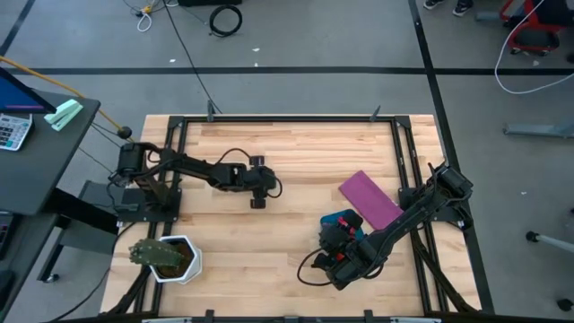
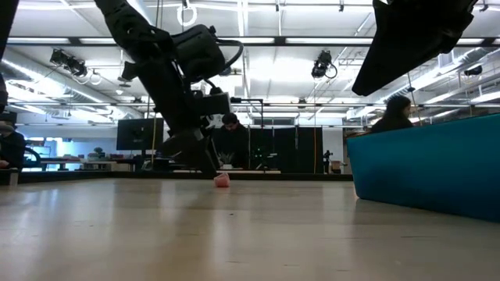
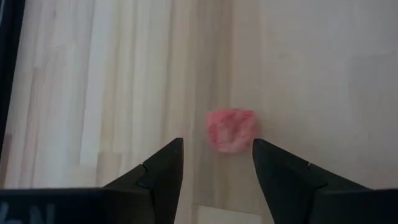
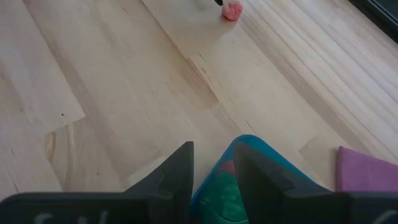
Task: Pick and placing Produce into tupperware
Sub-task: Put the pink peach into the blue bin
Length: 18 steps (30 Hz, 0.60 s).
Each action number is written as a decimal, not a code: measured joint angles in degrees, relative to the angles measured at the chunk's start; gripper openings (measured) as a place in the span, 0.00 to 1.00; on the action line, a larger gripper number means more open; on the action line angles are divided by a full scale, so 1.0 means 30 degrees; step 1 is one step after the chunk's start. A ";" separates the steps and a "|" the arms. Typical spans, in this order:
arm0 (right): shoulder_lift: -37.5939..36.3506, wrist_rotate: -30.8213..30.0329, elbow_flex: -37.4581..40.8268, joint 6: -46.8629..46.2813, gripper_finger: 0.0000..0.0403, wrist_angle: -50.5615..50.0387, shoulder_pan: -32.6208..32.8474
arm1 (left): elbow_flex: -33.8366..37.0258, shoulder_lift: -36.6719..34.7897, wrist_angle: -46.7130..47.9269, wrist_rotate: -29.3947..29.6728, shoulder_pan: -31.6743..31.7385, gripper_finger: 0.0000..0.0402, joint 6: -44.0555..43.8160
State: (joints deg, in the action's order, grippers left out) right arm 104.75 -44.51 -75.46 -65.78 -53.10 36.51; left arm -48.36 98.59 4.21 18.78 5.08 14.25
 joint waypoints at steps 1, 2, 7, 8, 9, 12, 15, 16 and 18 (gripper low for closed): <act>0.0000 0.0000 0.0000 0.0001 0.30 -0.0001 0.0000 | 0.0000 0.0000 -0.0014 -0.0095 0.0126 0.50 -0.0025; 0.0000 0.0000 0.0000 -0.0007 0.30 -0.0001 0.0000 | 0.0000 0.0000 -0.0013 -0.0509 0.0258 0.50 -0.0031; 0.0000 0.0000 0.0000 -0.0007 0.30 0.0007 -0.0007 | 0.0000 0.0000 -0.0039 -0.3231 0.0546 0.48 -0.0170; 0.0000 0.0000 0.0000 -0.0007 0.30 -0.0001 0.0000 | 0.0000 0.0000 -0.0105 -0.3198 0.0540 0.47 -0.0170; 0.0000 0.0000 0.0000 -0.0007 0.30 -0.0001 0.0000 | 0.0000 0.0000 -0.0207 -0.3203 0.0600 0.47 -0.0164; 0.0000 0.0000 0.0000 -0.0007 0.30 -0.0001 0.0000 | 0.0000 -0.0007 -0.0286 -0.3162 0.0817 0.47 -0.0175; 0.0000 0.0000 0.0000 -0.0007 0.30 -0.0001 0.0000 | 0.0000 -0.0007 -0.0431 -0.3124 0.1011 0.47 -0.0184; 0.0000 0.0000 0.0000 -0.0007 0.30 0.0007 -0.0005 | 0.0000 -0.0007 -0.0468 -0.3130 0.1081 0.46 -0.0184; 0.0000 0.0000 0.0000 -0.0007 0.30 0.0000 0.0000 | 0.0000 -0.0007 -0.0470 -0.3155 0.1202 0.46 -0.0184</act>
State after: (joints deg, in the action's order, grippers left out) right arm 104.75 -44.51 -75.46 -65.80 -53.10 36.51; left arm -48.36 98.56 2.80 9.31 8.69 13.69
